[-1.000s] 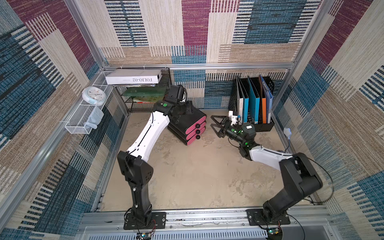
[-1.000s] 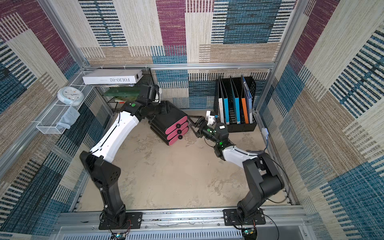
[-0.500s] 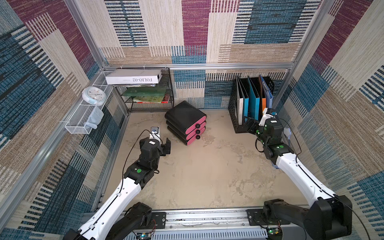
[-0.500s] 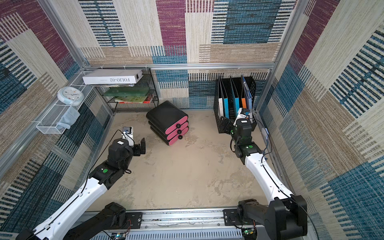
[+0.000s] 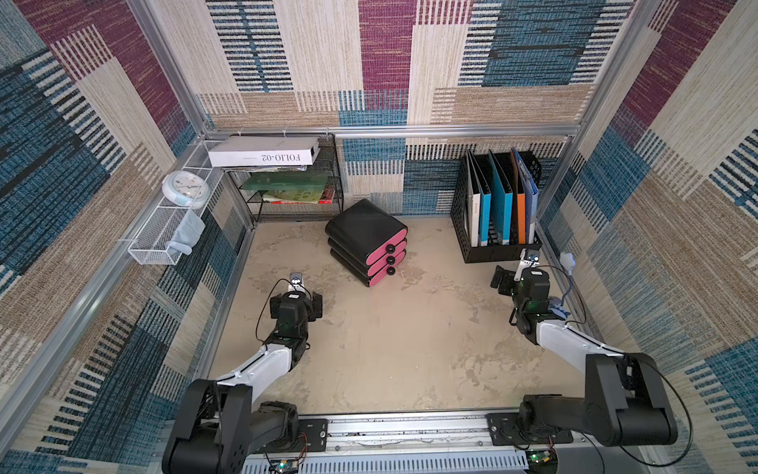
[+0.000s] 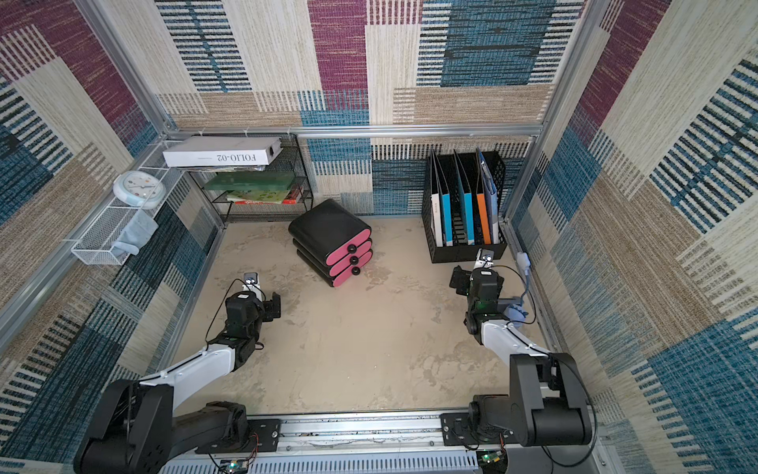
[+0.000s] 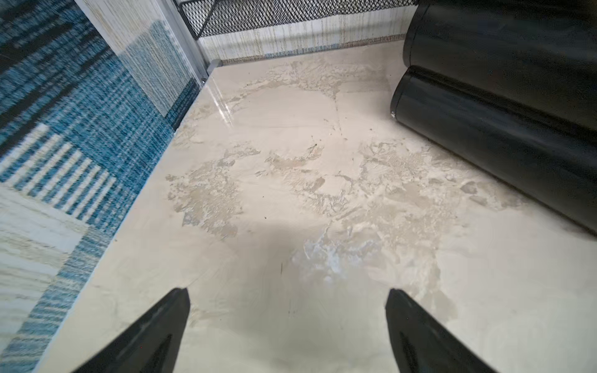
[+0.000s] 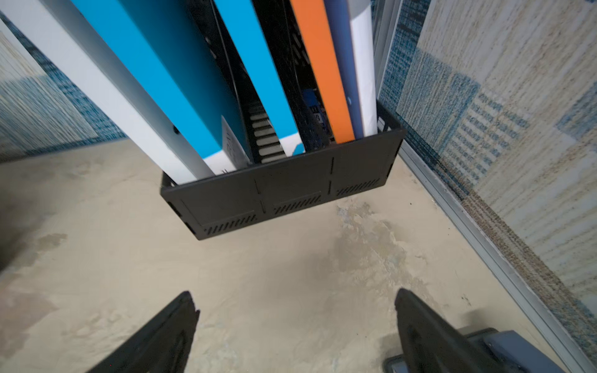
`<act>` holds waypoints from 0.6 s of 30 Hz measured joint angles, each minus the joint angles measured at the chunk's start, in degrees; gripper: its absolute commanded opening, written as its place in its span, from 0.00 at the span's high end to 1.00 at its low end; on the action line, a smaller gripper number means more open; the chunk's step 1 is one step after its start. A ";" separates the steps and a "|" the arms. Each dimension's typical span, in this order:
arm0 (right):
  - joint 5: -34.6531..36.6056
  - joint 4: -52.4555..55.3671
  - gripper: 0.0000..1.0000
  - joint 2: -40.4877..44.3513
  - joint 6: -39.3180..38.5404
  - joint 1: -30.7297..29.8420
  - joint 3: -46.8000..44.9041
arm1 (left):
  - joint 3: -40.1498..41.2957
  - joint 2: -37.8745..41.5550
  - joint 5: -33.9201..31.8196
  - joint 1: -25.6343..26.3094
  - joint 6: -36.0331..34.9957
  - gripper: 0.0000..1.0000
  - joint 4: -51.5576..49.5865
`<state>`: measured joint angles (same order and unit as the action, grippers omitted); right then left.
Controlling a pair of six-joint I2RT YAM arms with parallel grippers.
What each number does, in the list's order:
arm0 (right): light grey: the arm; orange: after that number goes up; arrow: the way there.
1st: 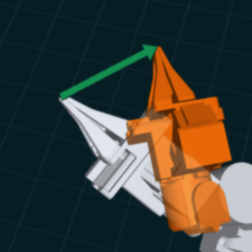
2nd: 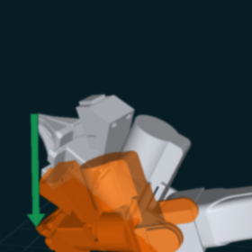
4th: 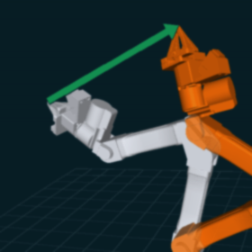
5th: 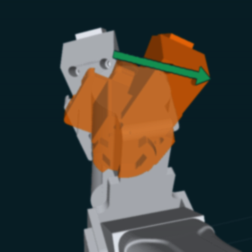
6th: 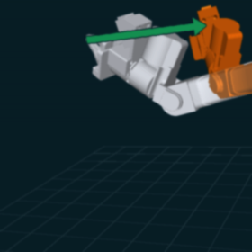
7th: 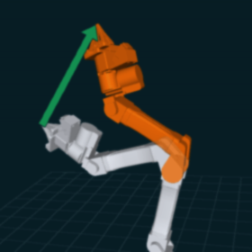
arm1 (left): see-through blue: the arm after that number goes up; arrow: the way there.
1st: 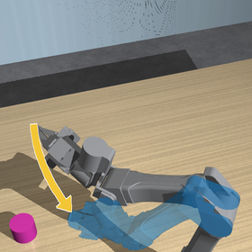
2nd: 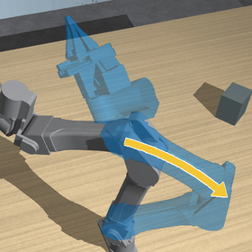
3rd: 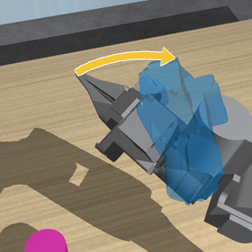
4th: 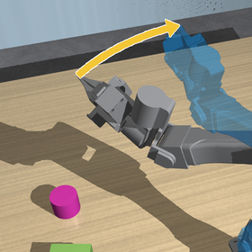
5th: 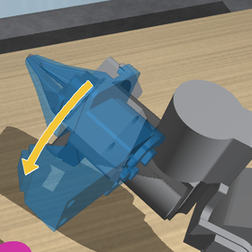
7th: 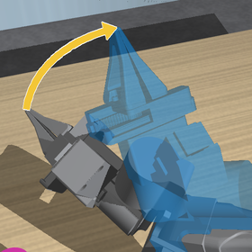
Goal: Please place the pencils in the drawer according to their color
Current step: Reset both arms
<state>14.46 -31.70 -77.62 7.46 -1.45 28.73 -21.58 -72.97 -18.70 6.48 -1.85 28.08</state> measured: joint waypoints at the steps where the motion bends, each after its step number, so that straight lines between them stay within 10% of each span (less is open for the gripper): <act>1: -0.22 -2.86 0.01 -1.22 -1.36 0.20 -1.33 | -0.22 -2.19 1.16 -0.59 -0.02 0.01 2.03; 18: -6.82 -34.64 0.00 -9.49 -5.92 2.27 -14.16 | -5.22 -14.27 13.57 -7.26 2.16 0.01 10.38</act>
<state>7.64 -66.35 -87.11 1.54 0.82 14.57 -26.81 -87.24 -5.13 -0.78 0.32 38.46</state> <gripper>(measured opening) 0.997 0.992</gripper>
